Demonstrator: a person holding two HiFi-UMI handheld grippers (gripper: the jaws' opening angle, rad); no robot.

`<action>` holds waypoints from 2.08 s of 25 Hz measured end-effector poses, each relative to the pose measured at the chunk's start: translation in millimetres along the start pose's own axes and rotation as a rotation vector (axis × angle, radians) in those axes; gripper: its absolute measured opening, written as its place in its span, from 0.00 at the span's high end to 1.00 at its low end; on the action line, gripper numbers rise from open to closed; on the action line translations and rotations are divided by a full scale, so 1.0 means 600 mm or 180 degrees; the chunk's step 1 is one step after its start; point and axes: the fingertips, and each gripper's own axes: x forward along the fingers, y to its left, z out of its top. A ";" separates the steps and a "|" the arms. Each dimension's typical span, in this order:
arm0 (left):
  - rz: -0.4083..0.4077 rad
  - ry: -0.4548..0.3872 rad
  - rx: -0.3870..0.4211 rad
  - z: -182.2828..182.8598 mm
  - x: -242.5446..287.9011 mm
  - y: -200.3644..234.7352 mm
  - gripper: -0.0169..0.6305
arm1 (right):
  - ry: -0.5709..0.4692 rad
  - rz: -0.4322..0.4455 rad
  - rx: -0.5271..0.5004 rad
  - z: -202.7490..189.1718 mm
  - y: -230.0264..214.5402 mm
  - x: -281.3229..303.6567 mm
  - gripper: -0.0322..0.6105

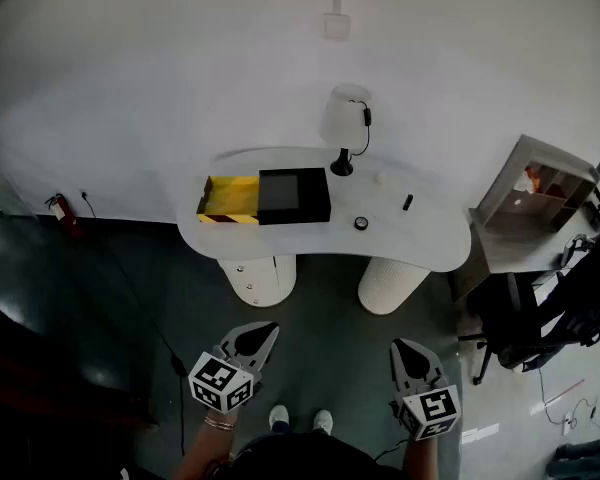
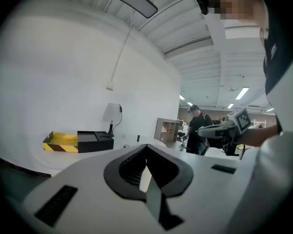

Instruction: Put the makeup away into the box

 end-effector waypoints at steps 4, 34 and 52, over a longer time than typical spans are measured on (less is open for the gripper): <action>0.0023 0.0030 -0.0062 -0.008 -0.012 -0.017 0.95 | 0.0029 0.0102 -0.0004 -0.003 0.010 -0.013 0.92; 0.0358 0.0070 -0.0108 -0.040 0.008 -0.083 0.95 | 0.0076 0.0477 0.0072 -0.041 -0.052 -0.034 0.92; 0.0221 0.0043 -0.0063 0.050 0.156 0.069 0.95 | 0.0006 0.0440 0.0101 0.041 -0.120 0.159 0.92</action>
